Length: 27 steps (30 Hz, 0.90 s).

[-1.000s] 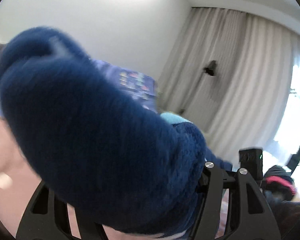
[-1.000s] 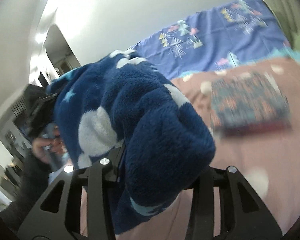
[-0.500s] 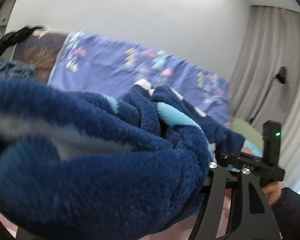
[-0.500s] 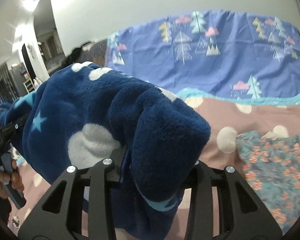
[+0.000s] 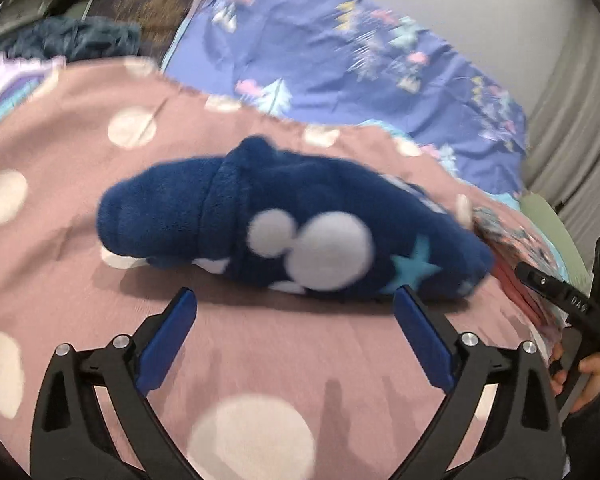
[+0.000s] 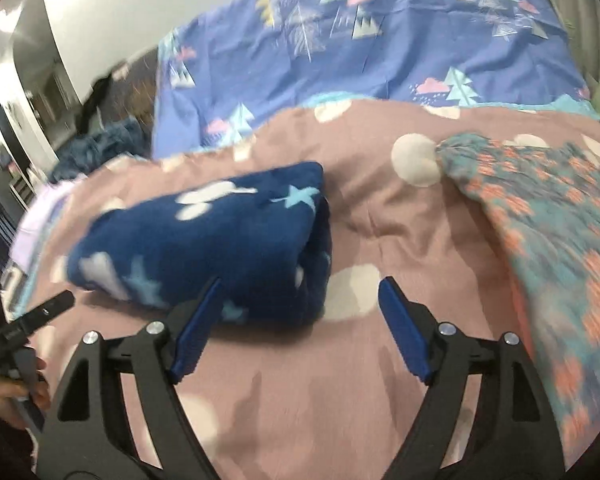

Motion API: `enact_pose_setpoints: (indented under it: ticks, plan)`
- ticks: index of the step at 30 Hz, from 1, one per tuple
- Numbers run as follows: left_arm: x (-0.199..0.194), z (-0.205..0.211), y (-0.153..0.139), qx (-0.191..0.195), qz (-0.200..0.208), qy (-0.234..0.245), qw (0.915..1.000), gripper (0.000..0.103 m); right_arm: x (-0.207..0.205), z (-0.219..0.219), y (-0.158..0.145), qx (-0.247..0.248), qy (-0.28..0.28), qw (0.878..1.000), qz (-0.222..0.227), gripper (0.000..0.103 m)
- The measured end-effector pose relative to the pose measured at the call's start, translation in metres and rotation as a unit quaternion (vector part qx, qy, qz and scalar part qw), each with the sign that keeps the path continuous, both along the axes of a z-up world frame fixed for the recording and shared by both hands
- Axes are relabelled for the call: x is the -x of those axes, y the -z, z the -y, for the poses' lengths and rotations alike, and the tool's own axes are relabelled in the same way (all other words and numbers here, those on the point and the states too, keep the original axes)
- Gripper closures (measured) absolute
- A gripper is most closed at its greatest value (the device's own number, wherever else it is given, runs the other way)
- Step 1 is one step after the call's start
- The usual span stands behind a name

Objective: Fold small clothes

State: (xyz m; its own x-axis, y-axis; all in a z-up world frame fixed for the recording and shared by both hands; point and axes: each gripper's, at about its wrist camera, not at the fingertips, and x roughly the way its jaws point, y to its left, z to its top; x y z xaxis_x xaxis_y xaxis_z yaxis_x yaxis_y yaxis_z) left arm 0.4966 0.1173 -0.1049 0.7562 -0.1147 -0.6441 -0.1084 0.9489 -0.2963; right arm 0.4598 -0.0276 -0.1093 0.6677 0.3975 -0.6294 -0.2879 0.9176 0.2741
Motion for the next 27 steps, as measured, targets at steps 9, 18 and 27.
enact_pose_setpoints:
  ticks: [9, 18, 27]
  plan:
    - [0.227, 0.007, -0.026, -0.127, 0.085, -0.009, 0.9881, 0.001, 0.18, 0.061, -0.051, 0.019, 0.013, 0.991, 0.129, 0.002]
    - [0.34, 0.052, -0.066, -0.142, 0.093, -0.032, 0.985, 0.001, 0.304, 0.107, -0.083, 0.043, 0.047, 0.979, 0.193, 0.002]
    - [0.404, 0.064, -0.086, -0.145, 0.065, -0.007, 0.9873, 0.001, 0.365, 0.103, -0.099, 0.034, 0.019, 0.977, 0.209, 0.002]
